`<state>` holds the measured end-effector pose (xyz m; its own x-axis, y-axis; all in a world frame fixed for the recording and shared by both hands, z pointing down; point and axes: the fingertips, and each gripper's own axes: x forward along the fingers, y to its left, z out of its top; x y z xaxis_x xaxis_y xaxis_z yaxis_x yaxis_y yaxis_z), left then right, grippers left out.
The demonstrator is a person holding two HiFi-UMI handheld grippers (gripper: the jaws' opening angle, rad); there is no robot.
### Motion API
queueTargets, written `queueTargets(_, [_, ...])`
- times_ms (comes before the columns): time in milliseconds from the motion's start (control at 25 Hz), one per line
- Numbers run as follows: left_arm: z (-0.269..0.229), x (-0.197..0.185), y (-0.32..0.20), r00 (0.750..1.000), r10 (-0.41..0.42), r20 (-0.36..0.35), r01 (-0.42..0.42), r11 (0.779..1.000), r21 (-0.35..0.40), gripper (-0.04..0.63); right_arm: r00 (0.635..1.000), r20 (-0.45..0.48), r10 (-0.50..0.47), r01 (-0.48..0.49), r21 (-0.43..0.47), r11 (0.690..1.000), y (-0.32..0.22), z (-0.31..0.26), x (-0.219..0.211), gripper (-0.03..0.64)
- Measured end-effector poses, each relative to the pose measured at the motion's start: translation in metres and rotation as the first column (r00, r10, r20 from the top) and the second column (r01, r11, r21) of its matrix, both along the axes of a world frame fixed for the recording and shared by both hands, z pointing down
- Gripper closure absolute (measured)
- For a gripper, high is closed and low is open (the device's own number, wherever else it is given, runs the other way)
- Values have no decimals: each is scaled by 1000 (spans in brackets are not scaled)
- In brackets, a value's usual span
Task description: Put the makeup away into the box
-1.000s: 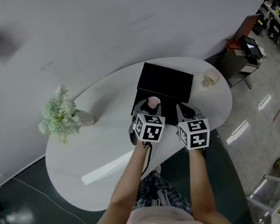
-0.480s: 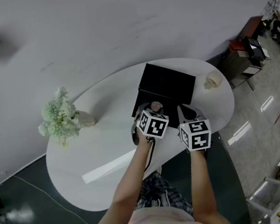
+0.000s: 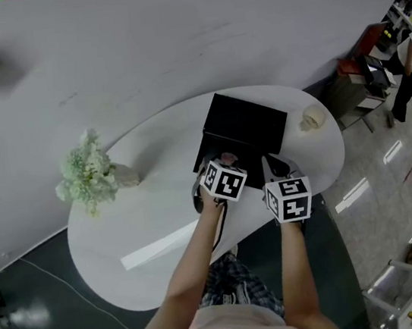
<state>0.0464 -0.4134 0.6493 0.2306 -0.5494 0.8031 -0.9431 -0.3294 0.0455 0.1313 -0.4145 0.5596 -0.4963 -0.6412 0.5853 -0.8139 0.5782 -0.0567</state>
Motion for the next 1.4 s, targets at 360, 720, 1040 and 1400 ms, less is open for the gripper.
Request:
queueTargets(360, [-14, 8, 3, 994, 2, -112, 6, 997, 71, 233, 1000, -4, 14, -14, -1, 1000, 3, 2, 4, 600])
queueTargets(720, [-22, -3, 7, 990, -22, -142, 38, 993, 113, 219, 1000, -4, 30, -30, 3, 1000, 6, 2, 5, 600])
queueTargets(1040, [-62, -22, 13, 975, -78, -210, 122, 971, 204, 248, 996, 30, 82, -83, 60, 995, 10, -17, 19, 600])
queueTargets(1400, [-139, -49, 40, 970, -99, -224, 180, 907, 381, 496, 987, 98, 131, -147, 174, 974, 34, -68, 39, 600])
